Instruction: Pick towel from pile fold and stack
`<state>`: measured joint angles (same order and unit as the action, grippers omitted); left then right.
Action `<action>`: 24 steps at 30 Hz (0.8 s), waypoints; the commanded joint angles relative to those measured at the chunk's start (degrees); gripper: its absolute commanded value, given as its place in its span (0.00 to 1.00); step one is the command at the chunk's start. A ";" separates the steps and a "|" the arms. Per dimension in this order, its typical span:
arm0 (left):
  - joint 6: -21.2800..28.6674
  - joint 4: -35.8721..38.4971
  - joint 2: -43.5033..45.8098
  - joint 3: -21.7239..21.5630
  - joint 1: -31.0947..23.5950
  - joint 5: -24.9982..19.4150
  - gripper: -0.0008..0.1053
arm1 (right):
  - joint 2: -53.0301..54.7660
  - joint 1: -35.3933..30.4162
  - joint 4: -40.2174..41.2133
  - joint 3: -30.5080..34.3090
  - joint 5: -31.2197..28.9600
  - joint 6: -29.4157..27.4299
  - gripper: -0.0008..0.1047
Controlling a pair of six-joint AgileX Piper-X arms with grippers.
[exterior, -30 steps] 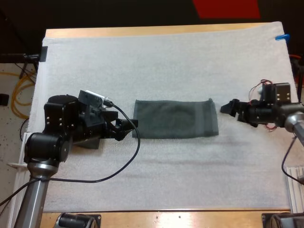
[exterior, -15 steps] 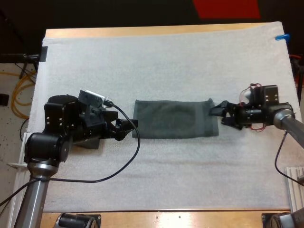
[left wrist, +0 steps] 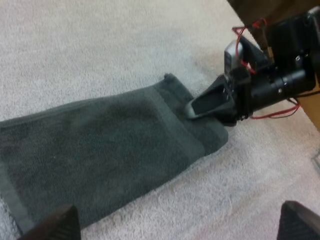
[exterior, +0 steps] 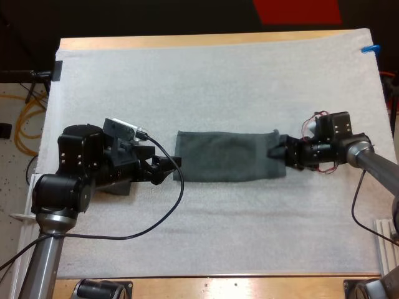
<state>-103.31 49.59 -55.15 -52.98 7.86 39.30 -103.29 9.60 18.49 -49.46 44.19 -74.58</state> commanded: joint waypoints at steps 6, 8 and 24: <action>-0.58 -0.11 0.14 0.01 -0.07 0.40 0.72 | -0.71 0.69 1.57 0.05 -0.60 -0.93 0.01; -0.58 -0.11 0.14 0.01 -0.07 0.40 0.72 | -0.24 0.69 1.98 0.05 -1.71 -1.42 0.01; -0.58 -0.11 0.14 0.01 -0.07 0.40 0.72 | 14.04 0.69 31.66 -11.16 -47.74 -27.00 0.01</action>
<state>-103.31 49.59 -55.15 -52.98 7.86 39.30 -89.73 10.36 48.87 -60.44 -0.28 -100.39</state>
